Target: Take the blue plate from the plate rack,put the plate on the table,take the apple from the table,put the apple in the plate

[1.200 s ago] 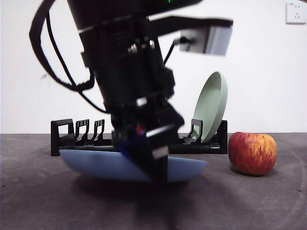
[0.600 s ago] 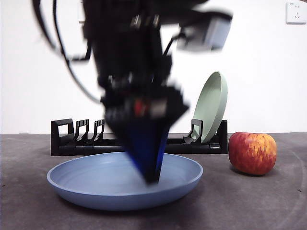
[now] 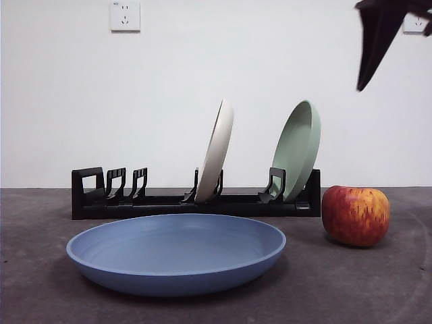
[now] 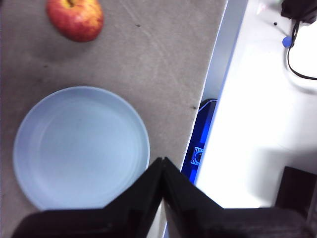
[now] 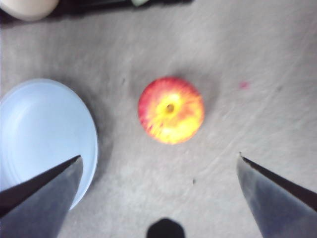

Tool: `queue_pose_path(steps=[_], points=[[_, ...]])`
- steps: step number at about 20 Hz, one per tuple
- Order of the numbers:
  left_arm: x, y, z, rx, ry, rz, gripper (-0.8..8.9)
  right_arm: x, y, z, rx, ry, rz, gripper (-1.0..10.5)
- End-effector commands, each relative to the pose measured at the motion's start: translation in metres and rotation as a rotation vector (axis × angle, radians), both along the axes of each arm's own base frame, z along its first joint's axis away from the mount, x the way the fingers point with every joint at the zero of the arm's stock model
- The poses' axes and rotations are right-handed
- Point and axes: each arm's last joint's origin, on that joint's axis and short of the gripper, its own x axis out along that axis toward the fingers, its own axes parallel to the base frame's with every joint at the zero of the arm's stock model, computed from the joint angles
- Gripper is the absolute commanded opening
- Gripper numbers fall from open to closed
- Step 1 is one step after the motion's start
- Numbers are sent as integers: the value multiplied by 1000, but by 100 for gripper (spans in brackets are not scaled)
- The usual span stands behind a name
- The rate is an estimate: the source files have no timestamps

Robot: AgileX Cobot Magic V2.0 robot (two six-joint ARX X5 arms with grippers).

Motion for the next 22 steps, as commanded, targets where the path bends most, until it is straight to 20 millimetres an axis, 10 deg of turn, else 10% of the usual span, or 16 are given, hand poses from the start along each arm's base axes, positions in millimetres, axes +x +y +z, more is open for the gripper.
queue_pose_path(steps=[1,9,17,22], points=[[-7,30,20,-54,-9,56,-8,11,10,-14,-9,64,6,671],[-42,122,66,-281,-115,211,-8,58,33,-78,-99,168,17,671],[-74,170,81,-421,-201,289,-8,73,47,-108,-130,192,43,633],[-80,178,83,-449,-214,290,-8,70,53,-113,-153,213,72,98]])
